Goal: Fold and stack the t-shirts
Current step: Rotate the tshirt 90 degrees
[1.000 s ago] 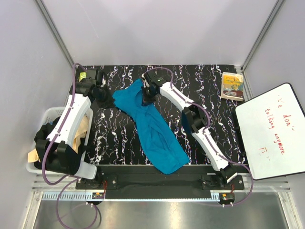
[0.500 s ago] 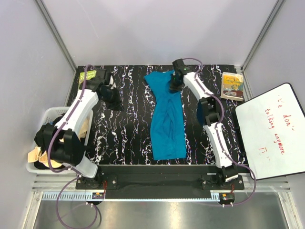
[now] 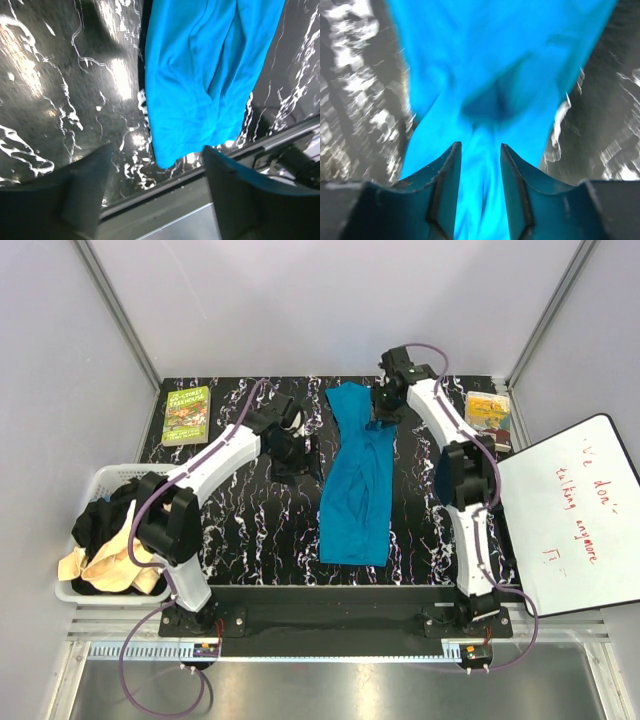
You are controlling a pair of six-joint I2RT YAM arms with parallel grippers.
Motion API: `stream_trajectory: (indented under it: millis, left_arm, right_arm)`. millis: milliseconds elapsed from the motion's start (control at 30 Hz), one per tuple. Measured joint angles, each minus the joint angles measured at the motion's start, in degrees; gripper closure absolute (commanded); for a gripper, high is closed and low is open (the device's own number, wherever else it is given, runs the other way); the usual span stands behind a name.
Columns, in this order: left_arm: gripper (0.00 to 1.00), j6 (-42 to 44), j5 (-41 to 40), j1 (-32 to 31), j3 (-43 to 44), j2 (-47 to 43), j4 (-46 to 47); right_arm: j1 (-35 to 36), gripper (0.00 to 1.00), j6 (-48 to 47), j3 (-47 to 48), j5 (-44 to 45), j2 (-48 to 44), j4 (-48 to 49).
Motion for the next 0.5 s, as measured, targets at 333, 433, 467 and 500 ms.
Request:
stream_trajectory:
  millis: [333, 433, 467, 500]
  left_arm:
    - [1.00, -0.31, 3.30, -3.41, -4.31, 4.76, 6.71]
    - [1.00, -0.35, 4.17, -6.84, -5.09, 9.29, 7.67]
    - [1.00, -0.57, 4.50, -8.31, -5.09, 11.06, 7.67]
    - [1.00, -0.61, 4.66, -9.05, -5.09, 12.11, 7.80]
  right_arm:
    - [0.09, 0.34, -1.29, -18.01, 2.91, -27.23, 1.53]
    - [0.09, 0.33, -0.63, -22.12, 1.75, -28.85, 1.95]
    - [0.09, 0.32, -0.20, -24.09, 0.87, -28.94, 1.97]
    - [0.09, 0.30, 0.22, -25.38, -0.02, -28.94, 1.97]
